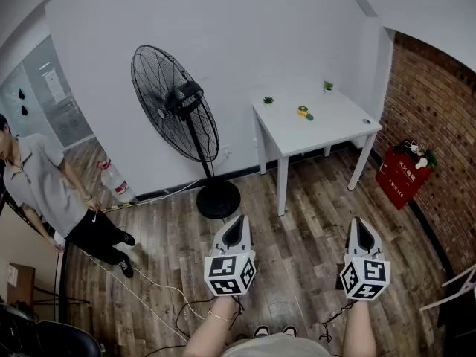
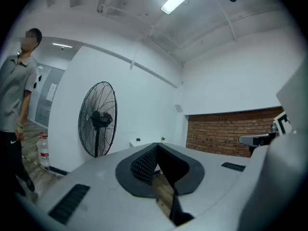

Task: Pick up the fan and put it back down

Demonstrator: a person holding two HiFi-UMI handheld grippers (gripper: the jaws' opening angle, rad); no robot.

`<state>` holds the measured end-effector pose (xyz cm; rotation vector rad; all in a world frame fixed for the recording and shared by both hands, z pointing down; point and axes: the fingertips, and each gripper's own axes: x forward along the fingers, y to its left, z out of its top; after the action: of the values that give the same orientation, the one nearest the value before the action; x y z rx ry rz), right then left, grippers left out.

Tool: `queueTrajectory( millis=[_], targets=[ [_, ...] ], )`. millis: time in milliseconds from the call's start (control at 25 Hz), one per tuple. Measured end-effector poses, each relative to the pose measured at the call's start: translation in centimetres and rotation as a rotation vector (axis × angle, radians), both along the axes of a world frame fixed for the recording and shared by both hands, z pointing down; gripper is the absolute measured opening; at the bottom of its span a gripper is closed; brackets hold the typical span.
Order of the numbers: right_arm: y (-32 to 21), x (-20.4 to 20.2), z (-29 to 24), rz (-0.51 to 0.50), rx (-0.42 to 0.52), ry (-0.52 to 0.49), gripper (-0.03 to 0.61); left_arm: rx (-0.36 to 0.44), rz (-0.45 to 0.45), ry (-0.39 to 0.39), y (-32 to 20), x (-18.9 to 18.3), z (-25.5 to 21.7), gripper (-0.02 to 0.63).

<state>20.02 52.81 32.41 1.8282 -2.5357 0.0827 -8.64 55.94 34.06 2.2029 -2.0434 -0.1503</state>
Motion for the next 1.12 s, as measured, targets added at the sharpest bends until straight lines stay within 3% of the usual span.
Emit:
queueTrajectory(
  millis=[320, 560, 1120],
  targets=[
    [0.4, -1.1, -0.1, -0.001, -0.012, 0.004, 0.0, -0.008, -0.005, 0.0, 0.5, -0.9, -0.2, 0.011],
    [0.6, -1.8, 2.2, -0.05, -0.079, 0.0, 0.001, -0.023, -0.004, -0.01, 1.0, -0.9, 0.6, 0.011],
    [0.0, 0.3, 1.8, -0.006, -0.058, -0.004, 0.014, -0.035, -0.016, 0.005, 0.2, 0.3, 1.7, 0.011]
  ],
)
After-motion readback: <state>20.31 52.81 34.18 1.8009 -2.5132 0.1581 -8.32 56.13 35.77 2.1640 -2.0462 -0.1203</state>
